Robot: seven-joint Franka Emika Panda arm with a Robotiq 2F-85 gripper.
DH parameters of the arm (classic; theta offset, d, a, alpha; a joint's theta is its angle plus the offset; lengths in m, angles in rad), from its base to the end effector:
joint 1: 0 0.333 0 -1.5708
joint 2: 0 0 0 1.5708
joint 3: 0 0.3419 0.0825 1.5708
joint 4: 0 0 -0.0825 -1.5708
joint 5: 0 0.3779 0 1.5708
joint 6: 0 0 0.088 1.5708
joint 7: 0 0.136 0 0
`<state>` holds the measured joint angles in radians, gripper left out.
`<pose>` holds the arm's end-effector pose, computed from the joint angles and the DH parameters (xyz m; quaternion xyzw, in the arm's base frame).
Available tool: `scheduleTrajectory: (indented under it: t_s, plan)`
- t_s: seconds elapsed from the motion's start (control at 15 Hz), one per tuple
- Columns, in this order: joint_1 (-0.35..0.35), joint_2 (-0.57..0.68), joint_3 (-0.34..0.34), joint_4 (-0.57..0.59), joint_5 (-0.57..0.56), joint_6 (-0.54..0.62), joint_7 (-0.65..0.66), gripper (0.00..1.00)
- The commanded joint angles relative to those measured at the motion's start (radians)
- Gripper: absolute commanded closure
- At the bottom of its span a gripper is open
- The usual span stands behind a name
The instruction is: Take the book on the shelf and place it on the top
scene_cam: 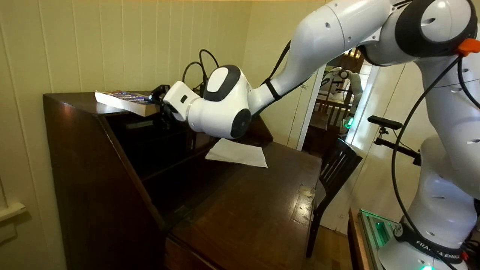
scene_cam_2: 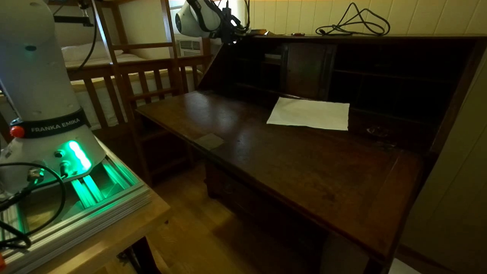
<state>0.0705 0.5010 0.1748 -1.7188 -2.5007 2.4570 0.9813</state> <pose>0.7089 0.1493 0.3484 0.5588 0.4823 0.4347 0.5158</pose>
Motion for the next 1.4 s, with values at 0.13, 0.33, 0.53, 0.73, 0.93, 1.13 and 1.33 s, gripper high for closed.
scheduleTrajectory:
  t_s: [0.13,0.33,0.53,0.73,0.93,1.13,1.33]
  plan:
    - [-0.011,0.065,0.020,0.119,-0.001,0.084,-0.071,0.89]
    - [-0.013,0.023,0.022,0.077,0.031,0.102,-0.094,0.36]
    - [-0.020,-0.026,0.029,0.033,0.090,0.154,-0.117,0.16]
    - [-0.021,-0.069,0.017,-0.013,0.137,0.253,-0.128,0.00]
    - [-0.037,-0.131,0.000,-0.082,0.133,0.338,-0.126,0.00]
    - [-0.077,-0.210,-0.001,-0.150,0.080,0.433,-0.064,0.00]
    - [-0.167,-0.303,0.081,-0.171,-0.127,0.517,0.159,0.00]
